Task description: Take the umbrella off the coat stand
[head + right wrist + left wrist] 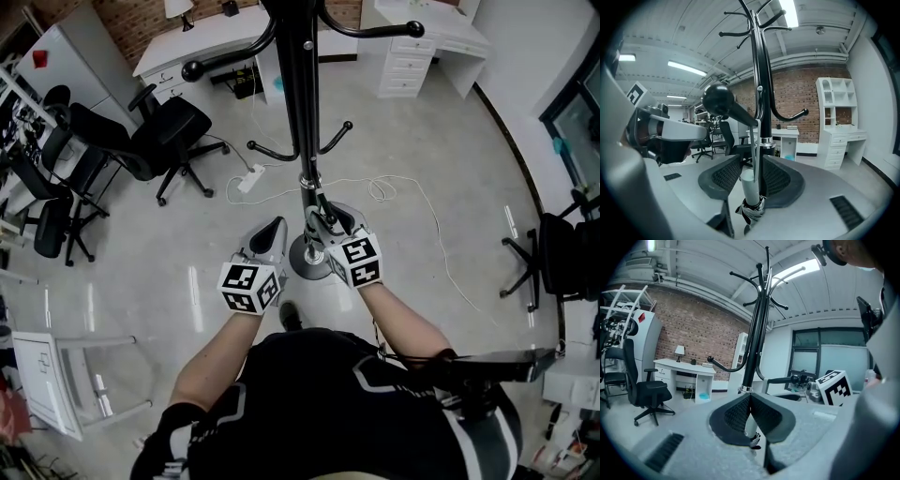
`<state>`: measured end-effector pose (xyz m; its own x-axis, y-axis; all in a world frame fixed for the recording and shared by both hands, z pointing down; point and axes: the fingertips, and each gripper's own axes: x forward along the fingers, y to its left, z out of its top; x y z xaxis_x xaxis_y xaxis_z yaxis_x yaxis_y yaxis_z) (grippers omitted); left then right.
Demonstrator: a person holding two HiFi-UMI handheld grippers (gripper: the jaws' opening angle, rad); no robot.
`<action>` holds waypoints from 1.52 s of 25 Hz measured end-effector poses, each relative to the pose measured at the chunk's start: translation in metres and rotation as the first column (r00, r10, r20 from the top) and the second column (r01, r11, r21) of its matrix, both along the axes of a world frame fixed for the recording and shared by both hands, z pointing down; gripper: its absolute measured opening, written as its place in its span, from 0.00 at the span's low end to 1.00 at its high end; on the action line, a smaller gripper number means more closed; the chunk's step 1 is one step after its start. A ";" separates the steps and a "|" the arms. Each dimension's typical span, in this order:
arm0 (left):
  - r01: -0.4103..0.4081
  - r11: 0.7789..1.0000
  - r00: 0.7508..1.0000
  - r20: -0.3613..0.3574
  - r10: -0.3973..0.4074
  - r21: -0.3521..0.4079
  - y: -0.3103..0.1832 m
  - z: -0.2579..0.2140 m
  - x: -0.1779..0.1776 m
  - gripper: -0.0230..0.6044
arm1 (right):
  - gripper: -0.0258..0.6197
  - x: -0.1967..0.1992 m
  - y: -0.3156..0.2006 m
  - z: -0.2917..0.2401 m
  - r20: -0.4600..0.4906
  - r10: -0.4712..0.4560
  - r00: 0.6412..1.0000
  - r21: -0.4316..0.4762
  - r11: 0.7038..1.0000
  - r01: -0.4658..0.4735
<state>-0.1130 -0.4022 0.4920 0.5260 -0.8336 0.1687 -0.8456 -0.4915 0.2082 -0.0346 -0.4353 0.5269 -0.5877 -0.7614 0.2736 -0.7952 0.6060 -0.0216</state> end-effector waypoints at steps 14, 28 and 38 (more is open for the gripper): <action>-0.025 0.999 1.000 0.008 0.025 -0.023 -0.013 0.009 0.001 0.05 | 0.13 -0.003 -0.024 0.023 -0.010 0.073 0.997 -0.019 0.997 -0.073; -0.008 1.000 1.000 -0.011 0.007 -0.024 -0.005 0.009 -0.004 0.05 | 0.05 -0.002 -0.017 0.021 0.003 0.097 0.995 -0.031 0.995 -0.097; 0.018 1.000 0.999 -0.034 -0.018 -0.009 0.008 0.002 -0.010 0.05 | 0.05 0.001 0.000 0.014 0.004 0.077 0.997 -0.023 0.997 -0.077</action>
